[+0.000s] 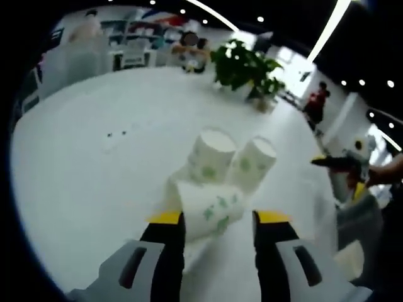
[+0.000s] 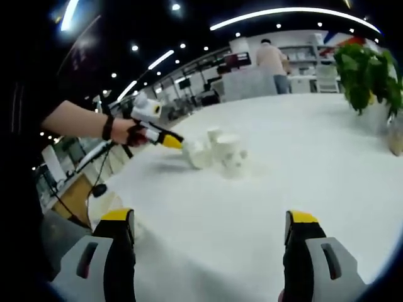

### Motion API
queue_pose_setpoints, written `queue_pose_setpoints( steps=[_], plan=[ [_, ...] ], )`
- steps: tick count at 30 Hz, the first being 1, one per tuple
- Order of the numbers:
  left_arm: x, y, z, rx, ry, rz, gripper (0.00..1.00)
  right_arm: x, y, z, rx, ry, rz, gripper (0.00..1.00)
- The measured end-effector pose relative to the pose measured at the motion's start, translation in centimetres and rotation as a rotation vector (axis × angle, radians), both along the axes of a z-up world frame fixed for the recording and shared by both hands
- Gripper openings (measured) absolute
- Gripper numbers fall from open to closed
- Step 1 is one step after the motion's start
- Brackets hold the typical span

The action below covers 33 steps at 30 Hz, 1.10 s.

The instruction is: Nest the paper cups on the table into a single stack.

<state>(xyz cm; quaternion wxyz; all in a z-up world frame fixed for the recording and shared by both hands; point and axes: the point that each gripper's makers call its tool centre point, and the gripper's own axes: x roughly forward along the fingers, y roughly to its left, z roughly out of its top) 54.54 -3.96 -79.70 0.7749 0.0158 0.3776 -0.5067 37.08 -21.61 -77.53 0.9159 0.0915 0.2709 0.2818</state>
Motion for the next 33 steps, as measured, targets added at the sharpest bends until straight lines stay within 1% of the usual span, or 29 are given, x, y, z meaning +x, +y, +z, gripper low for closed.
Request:
queue_pose_setpoints(
  steps=[3, 6, 7, 11, 13, 14, 19, 21, 22, 23, 25, 28, 31, 33],
  plan=[
    [0.1, -0.1, 0.2, -0.043, 0.023, 0.039, 0.34, 0.1, 0.1, -0.1, 0.002, 0.002, -0.001, 0.98],
    [-0.1, -0.1, 0.4, -0.07, 0.033, 0.053, 0.32, 0.2, 0.3, -0.1, 0.003, 0.003, 0.004, 0.98],
    [-0.2, -0.2, 0.4, -0.082, 0.045, 0.057, 0.31, 0.2, 0.4, -0.2, 0.002, 0.003, 0.008, 0.98],
    [-0.7, -0.4, 0.2, -0.1, 0.075, 0.057, 0.28, 0.4, 0.6, -0.1, 0.004, 0.003, 0.011, 0.98],
    [-1.1, -0.5, 0.1, -0.115, 0.098, 0.053, 0.24, 0.5, 0.7, -0.1, 0.006, 0.003, 0.013, 0.98],
    [-1.2, -0.5, 0.1, -0.117, 0.099, 0.054, 0.23, 0.5, 0.8, -0.1, 0.005, 0.004, 0.015, 0.98],
    [-1.4, -0.5, -0.1, -0.152, 0.127, 0.08, 0.19, 0.6, 0.9, -0.2, 0.003, 0.005, 0.019, 0.98],
    [-1.6, -0.6, 0.0, -0.164, 0.131, 0.077, 0.16, 0.5, 0.9, -0.2, 0.004, 0.007, 0.018, 0.98],
    [-1.8, -0.6, 0.1, -0.169, 0.118, 0.065, 0.15, 0.5, 0.9, -0.3, 0.004, 0.008, 0.018, 0.98],
    [-1.9, -0.6, 0.1, -0.171, 0.118, 0.061, 0.13, 0.5, 0.9, -0.3, 0.004, 0.009, 0.018, 0.98],
    [-2.3, -0.7, 0.1, -0.188, 0.153, 0.064, 0.12, 0.4, 1.0, -0.3, 0.003, 0.009, 0.02, 0.98],
    [-2.7, -0.8, 0.0, -0.185, 0.152, 0.047, 0.11, 0.3, 1.0, -0.4, 0.002, 0.013, 0.018, 0.98],
    [-2.7, -0.7, 0.1, -0.192, 0.16, 0.051, 0.08, 0.4, 1.1, -0.4, 0.004, 0.015, 0.014, 0.98],
    [-2.6, -0.8, 0.2, -0.2, 0.153, 0.057, 0.07, 0.3, 1.2, -0.3, 0.003, 0.014, 0.016, 0.98]
  ],
)
